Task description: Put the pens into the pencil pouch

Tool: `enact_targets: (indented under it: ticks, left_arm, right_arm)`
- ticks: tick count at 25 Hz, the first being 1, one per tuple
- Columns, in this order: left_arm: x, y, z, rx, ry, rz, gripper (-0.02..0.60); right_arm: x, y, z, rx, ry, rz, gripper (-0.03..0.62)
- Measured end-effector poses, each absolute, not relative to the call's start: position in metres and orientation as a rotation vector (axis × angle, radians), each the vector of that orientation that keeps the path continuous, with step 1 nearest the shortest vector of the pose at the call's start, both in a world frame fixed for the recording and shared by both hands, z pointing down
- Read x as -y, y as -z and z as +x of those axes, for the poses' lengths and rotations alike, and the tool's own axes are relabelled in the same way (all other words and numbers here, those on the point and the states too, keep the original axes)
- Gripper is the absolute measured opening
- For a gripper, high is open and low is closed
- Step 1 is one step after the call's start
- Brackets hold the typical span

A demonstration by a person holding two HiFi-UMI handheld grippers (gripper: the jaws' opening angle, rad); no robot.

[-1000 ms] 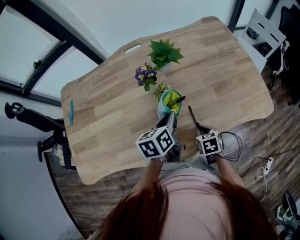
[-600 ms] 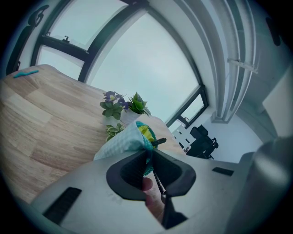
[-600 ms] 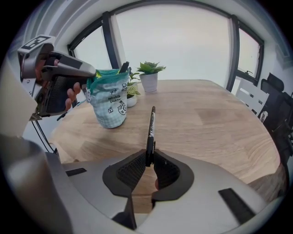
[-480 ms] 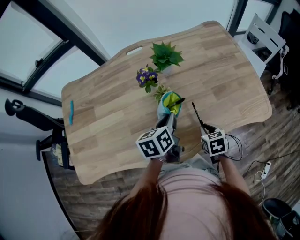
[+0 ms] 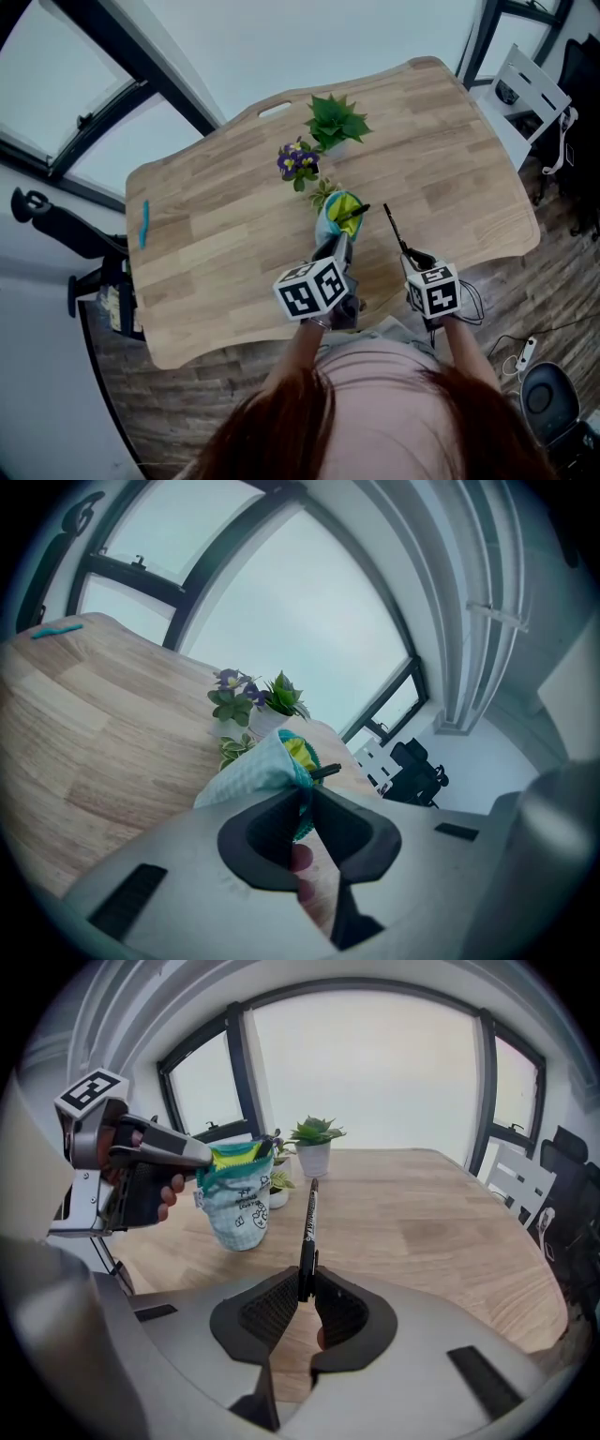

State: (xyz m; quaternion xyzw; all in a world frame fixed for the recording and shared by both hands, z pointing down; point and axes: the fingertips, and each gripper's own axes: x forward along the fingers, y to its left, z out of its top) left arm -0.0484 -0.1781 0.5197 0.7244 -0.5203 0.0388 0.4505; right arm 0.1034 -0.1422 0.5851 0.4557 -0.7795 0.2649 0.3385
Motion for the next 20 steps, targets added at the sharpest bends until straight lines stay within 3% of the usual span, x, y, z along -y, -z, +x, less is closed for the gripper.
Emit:
enact_targets:
  ticks: [20]
  left_arm:
    - [0.174, -0.520, -0.051, 1.294, -0.125, 1.808, 0.038]
  right_arm:
    - [0.159, -0.524, 0.095, 2.170, -0.538, 1.052, 0.051]
